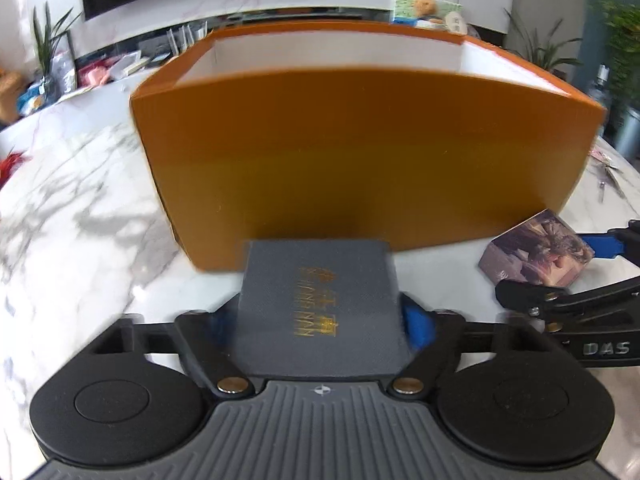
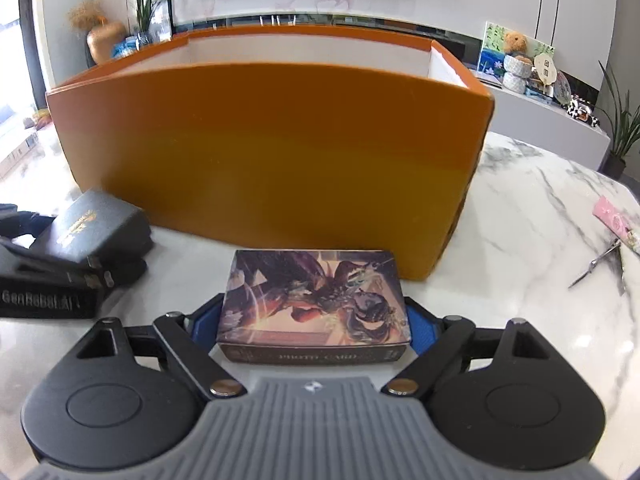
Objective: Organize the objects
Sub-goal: 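Close the left tool on the grey gift box while the right tool grasps the photo-card box, then lift the grey gift box and photo-card box and carry both over the orange box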
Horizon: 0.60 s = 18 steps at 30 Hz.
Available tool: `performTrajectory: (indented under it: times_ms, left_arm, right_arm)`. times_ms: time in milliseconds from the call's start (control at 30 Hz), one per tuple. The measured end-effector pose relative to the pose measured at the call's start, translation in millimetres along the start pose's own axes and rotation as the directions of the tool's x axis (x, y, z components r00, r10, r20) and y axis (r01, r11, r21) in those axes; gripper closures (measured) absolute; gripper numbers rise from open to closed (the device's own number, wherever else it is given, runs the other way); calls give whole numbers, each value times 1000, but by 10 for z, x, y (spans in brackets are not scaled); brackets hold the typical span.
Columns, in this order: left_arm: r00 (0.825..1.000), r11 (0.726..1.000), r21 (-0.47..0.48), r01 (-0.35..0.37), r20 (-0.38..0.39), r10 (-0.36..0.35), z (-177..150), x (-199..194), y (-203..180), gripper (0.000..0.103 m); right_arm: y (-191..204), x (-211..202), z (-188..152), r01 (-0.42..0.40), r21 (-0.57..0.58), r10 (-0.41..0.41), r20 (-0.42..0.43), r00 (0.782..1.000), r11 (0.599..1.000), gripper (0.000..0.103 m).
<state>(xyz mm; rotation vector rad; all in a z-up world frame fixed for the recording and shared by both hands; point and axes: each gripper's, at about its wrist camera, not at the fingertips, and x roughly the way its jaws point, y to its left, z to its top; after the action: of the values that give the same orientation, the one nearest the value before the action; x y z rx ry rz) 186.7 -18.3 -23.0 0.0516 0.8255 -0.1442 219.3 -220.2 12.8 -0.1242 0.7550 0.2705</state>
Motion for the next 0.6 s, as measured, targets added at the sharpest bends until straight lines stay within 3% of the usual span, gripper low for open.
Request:
performTrajectory:
  times_ms: [300,600]
  left_arm:
    - [999,998,45,38,-28,-36,33,-84,-119,15]
    - [1000,999,52,1,-7,-1,61,-261,-139,15]
  right_arm:
    - [18,-66,20,-4,-28,3,-32,999,1000,15]
    - [59,-333,44,-14,-64,12,-23,1000,998,15]
